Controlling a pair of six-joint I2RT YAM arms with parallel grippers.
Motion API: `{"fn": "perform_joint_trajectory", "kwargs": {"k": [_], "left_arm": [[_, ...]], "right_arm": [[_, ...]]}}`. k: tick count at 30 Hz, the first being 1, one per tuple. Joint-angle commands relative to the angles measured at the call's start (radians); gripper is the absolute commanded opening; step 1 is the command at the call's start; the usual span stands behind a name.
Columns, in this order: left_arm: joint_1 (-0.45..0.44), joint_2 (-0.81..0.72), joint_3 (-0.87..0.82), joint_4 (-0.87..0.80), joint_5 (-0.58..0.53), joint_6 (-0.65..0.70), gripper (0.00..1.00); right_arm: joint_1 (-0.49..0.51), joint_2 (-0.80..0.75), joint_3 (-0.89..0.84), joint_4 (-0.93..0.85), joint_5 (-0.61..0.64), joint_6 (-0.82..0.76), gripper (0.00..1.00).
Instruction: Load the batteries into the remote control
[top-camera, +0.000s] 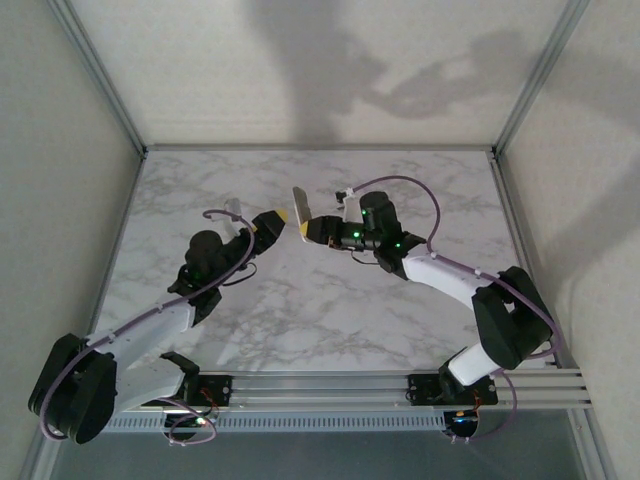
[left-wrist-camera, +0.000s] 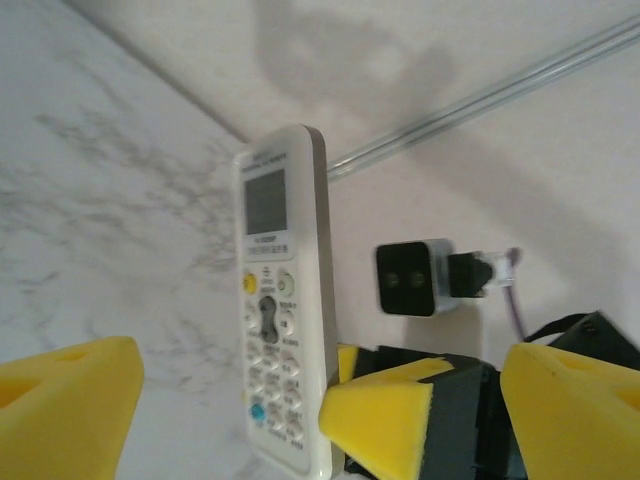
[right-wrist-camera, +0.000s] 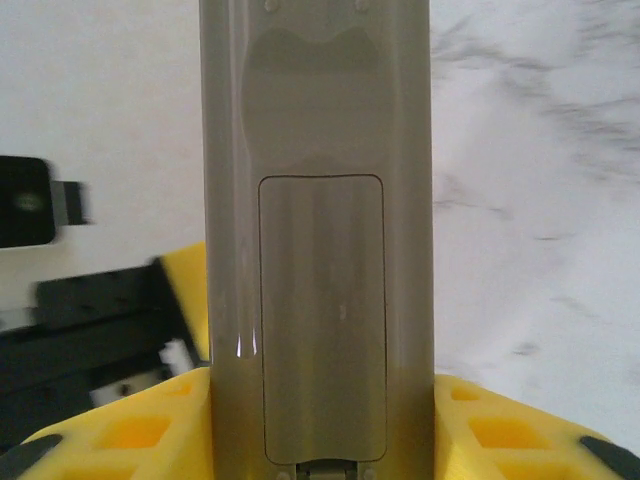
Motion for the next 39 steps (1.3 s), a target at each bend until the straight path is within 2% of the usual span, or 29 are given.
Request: {"fn": "perform_joint_trajectory", "kwargs": {"k": [1, 13, 19, 23, 26, 33, 39], "left_arm": [[0.014, 0.029, 0.026, 0.164, 0.064, -0.066, 0.89], [0.018, 0.137, 0.059, 0.341, 0.154, -0.164, 0.84], [0.016, 0.177, 0.071, 0.397, 0.162, -0.189, 0.82], [0.009, 0.209, 0.110, 0.332, 0.155, -0.159, 0.81], [0.008, 0.239, 0.101, 0.379, 0.163, -0.185, 0.81], [0.006, 0.256, 0.107, 0.360, 0.152, -0.171, 0.79], [-0.016, 0.266, 0.138, 0.363, 0.169, -0.168, 0.62]], "right_arm": [[-0.014, 0.006, -0.016, 0.230, -0.121, 0.166, 0.32], [-0.015, -0.009, -0.031, 0.308, -0.164, 0.232, 0.33], [-0.014, -0.004, -0.031, 0.333, -0.173, 0.249, 0.33], [-0.014, -0.004, -0.033, 0.352, -0.175, 0.261, 0.33], [-0.014, -0.007, -0.034, 0.364, -0.179, 0.268, 0.33], [-0.014, -0.026, -0.040, 0.346, -0.173, 0.251, 0.33], [-0.015, -0.008, -0.042, 0.382, -0.186, 0.276, 0.33]]}}
